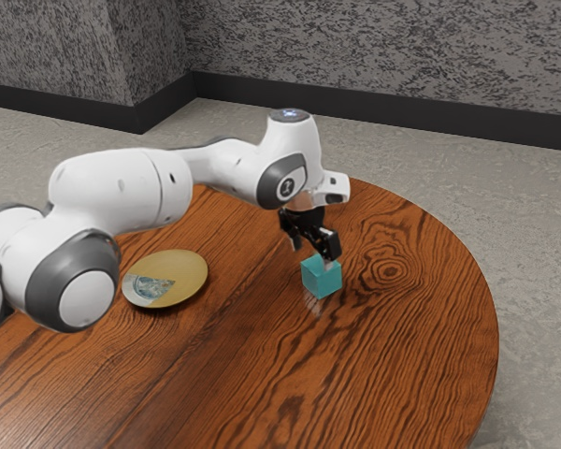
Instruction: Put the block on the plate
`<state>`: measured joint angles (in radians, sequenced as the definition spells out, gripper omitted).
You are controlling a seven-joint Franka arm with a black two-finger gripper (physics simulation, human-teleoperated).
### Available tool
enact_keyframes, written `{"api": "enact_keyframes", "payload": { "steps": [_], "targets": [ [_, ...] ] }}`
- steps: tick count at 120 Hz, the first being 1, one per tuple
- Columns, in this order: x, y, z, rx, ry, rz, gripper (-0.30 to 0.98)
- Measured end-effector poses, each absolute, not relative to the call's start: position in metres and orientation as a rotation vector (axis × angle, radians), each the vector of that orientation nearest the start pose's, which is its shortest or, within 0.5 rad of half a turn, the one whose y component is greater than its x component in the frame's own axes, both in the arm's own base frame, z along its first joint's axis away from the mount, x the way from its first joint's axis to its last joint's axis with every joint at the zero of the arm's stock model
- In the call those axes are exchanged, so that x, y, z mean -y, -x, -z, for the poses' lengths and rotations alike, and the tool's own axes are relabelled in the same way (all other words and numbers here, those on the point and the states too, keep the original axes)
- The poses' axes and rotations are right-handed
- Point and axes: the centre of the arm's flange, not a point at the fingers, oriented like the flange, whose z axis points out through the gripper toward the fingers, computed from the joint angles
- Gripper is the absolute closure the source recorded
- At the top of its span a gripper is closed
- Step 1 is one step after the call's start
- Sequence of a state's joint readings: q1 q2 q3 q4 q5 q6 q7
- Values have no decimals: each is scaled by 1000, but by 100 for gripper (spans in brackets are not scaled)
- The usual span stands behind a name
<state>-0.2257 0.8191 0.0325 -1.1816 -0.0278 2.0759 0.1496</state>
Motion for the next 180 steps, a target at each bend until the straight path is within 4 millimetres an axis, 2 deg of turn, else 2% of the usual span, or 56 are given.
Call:
{"api": "enact_keyframes", "payload": {
  "steps": [33,101,145,161,173,180],
  "targets": [
    [161,-750,-283,-562,3101,85,0],
    [163,-751,-262,-585,3099,66,0],
    [164,-751,-267,-594,3098,77,26],
    [164,-751,-277,-594,3094,91,30],
    [163,-748,-319,-590,3088,150,33],
    [153,-742,-347,-568,3076,164,34]
  ]
}}
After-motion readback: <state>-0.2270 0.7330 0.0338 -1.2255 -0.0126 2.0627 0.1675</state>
